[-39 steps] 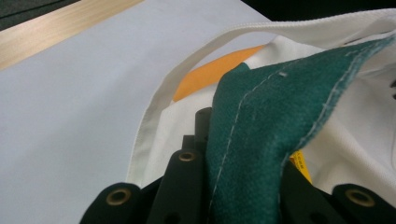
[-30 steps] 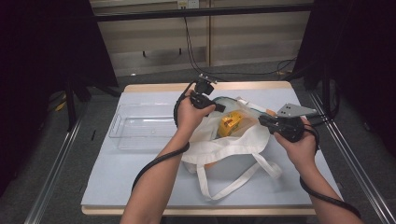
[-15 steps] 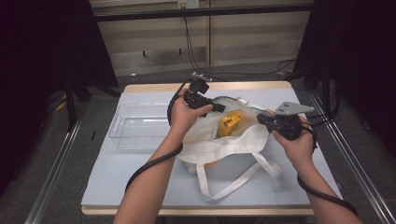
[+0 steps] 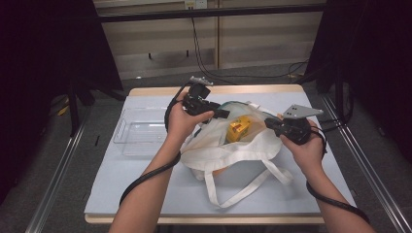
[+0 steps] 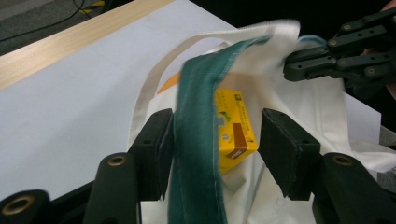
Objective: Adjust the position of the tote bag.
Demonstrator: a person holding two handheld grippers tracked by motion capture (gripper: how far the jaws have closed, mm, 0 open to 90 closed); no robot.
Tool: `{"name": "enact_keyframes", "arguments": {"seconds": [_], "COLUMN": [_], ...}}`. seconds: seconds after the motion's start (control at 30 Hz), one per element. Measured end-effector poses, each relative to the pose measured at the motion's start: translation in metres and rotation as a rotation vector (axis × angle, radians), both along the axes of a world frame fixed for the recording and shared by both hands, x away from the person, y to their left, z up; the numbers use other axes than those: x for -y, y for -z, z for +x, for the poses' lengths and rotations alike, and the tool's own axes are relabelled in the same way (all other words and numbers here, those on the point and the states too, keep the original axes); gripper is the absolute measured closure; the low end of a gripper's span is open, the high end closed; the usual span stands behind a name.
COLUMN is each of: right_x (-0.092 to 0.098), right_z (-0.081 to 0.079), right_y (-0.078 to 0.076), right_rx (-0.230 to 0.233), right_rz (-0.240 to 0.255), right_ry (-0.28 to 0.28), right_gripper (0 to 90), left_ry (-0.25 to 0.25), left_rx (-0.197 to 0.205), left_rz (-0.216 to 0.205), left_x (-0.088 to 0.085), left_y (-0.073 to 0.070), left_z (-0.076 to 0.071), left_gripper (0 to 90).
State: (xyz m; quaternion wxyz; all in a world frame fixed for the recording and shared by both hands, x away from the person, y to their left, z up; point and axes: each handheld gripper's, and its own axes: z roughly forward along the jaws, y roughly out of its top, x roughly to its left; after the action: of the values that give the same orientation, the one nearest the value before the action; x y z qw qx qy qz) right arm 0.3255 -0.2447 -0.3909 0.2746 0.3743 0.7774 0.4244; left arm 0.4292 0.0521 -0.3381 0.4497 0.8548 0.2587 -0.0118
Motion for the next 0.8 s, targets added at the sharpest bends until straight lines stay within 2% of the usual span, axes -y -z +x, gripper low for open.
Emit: {"name": "enact_keyframes", "arguments": {"seconds": [0.13, 0.2, 0.33, 0.47, 0.53, 0.63, 0.7, 0.73, 0.8], "right_x": [-0.006, -0.008, -0.007, -0.006, -0.007, -0.007, -0.007, -0.007, -0.007], "right_z": [0.001, 0.003, 0.005, 0.006, 0.007, 0.008, 0.008, 0.008, 0.008], "right_y": [0.001, 0.001, 0.002, 0.002, 0.002, 0.002, 0.003, 0.003, 0.004], "right_rx": [0.001, 0.003, -0.007, -0.015, -0.01, -0.013, -0.015, -0.014, -0.017], "right_rz": [-0.023, -0.023, -0.023, -0.017, -0.024, -0.019, -0.017, -0.017, -0.018], "right_ry": [-0.001, 0.0, 0.011, 0.017, 0.014, 0.015, 0.014, 0.014, 0.011], "right_gripper": [87.5, 87.7, 88.1, 88.4, 88.4, 88.4, 88.5, 88.5, 88.5], "left_ry": [0.014, 0.018, 0.04, 0.067, 0.091, 0.088, 0.083, 0.082, 0.072], "left_rx": [0.018, 0.026, 0.028, 0.008, 0.017, 0.019, 0.019, 0.02, 0.005], "left_rz": [-0.016, -0.004, -0.006, -0.005, -0.005, 0.003, 0.013, 0.031, 0.025], "left_x": [-0.006, -0.008, -0.011, -0.009, -0.005, 0.002, 0.006, 0.009, 0.014], "left_y": [-0.01, -0.013, -0.016, -0.017, -0.016, -0.013, -0.009, -0.007, -0.002], "left_z": [-0.007, -0.011, -0.017, -0.022, -0.024, -0.024, -0.02, -0.017, -0.011], "left_gripper": [48.2, 50.7, 64.6, 78.3, 81.0, 81.4, 82.4, 82.4, 83.5]}}
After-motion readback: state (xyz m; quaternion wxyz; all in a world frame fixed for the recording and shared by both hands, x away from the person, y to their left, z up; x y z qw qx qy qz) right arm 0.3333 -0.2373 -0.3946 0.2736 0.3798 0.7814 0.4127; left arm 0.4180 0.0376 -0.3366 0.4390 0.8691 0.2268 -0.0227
